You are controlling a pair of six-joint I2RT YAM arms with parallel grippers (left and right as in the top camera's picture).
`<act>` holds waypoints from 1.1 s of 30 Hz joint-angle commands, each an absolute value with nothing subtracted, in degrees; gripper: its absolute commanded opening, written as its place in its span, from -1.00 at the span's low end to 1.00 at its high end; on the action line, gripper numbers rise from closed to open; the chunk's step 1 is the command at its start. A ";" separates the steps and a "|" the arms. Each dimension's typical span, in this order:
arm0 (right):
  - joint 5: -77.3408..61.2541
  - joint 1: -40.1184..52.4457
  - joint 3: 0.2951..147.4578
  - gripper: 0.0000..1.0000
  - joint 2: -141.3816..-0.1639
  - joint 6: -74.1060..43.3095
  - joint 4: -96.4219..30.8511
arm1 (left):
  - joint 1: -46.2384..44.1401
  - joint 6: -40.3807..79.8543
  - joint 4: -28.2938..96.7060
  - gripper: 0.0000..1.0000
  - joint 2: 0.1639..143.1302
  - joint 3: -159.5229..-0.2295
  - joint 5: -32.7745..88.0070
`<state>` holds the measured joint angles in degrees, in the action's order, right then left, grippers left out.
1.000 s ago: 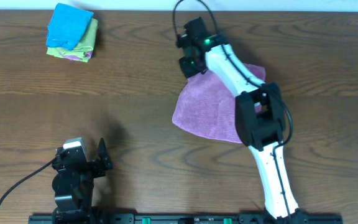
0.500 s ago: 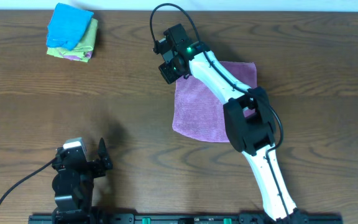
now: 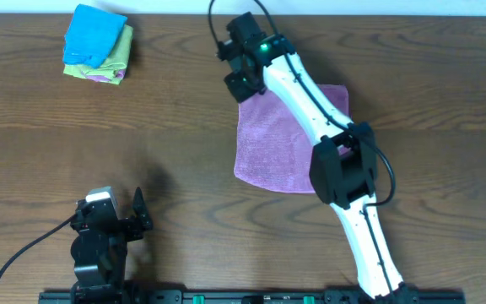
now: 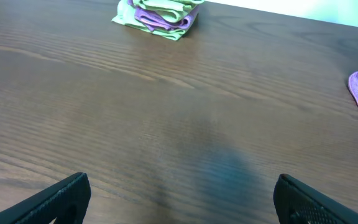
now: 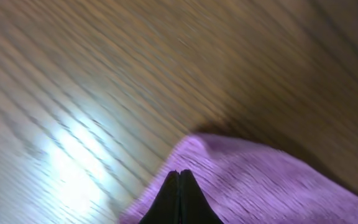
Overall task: Fold the cloth
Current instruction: 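Lower the cloth and pull it flat leftward with the right gripper, then drag the cloth further left with the right gripper and release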
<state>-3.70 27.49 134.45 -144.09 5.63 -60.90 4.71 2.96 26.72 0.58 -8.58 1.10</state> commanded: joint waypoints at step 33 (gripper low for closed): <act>-15.03 26.83 130.23 -0.98 -152.05 5.41 -54.22 | 4.47 2.74 26.76 0.90 0.25 -7.57 0.71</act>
<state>-10.79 23.59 130.76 -148.55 5.45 -54.94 4.71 2.96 26.72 0.58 -8.58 1.10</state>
